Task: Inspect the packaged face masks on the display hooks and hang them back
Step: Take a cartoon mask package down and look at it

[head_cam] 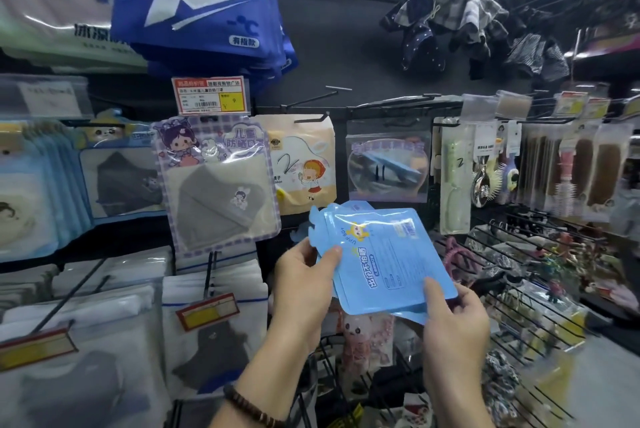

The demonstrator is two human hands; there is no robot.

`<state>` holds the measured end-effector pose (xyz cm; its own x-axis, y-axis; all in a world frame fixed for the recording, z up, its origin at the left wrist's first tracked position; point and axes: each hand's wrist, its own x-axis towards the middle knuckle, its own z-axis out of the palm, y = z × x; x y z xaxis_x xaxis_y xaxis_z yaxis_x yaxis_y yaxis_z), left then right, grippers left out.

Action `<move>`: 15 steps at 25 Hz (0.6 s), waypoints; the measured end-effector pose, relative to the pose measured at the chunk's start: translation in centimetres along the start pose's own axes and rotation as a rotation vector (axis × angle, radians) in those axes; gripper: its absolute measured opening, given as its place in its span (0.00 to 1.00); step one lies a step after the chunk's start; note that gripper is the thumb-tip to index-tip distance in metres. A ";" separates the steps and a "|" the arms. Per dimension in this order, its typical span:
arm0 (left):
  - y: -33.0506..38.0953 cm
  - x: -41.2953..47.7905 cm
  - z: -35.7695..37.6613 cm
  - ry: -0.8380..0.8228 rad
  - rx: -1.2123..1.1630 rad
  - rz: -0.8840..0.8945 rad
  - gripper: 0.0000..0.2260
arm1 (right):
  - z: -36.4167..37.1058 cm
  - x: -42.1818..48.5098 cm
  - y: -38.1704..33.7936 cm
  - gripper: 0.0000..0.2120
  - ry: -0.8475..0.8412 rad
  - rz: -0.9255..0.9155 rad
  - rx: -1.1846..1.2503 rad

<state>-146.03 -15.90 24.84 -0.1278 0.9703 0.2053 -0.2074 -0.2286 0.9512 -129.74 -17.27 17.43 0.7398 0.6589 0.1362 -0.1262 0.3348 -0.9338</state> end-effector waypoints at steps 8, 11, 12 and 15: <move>2.1 -4.6 -4.7 -0.016 -0.107 0.058 0.06 | -1.2 -10.1 -2.7 0.15 -0.091 -1.150 -0.455; 3.6 -5.3 -7.0 -0.039 -0.207 0.039 0.07 | 0.8 -12.7 -3.4 0.20 -0.276 -1.263 -0.492; 4.2 -5.6 -8.1 -0.056 -0.231 0.037 0.08 | 1.9 -13.5 -3.4 0.18 -0.253 -1.298 -0.500; 5.7 -6.4 -11.7 -0.100 -0.249 0.068 0.08 | 4.2 -15.9 -2.9 0.11 -0.193 -1.375 -0.472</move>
<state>-157.71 -24.35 26.23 -0.0561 0.9523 0.3000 -0.4355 -0.2937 0.8509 -143.90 -25.93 19.39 -0.0066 0.1009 0.9949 0.8413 0.5383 -0.0491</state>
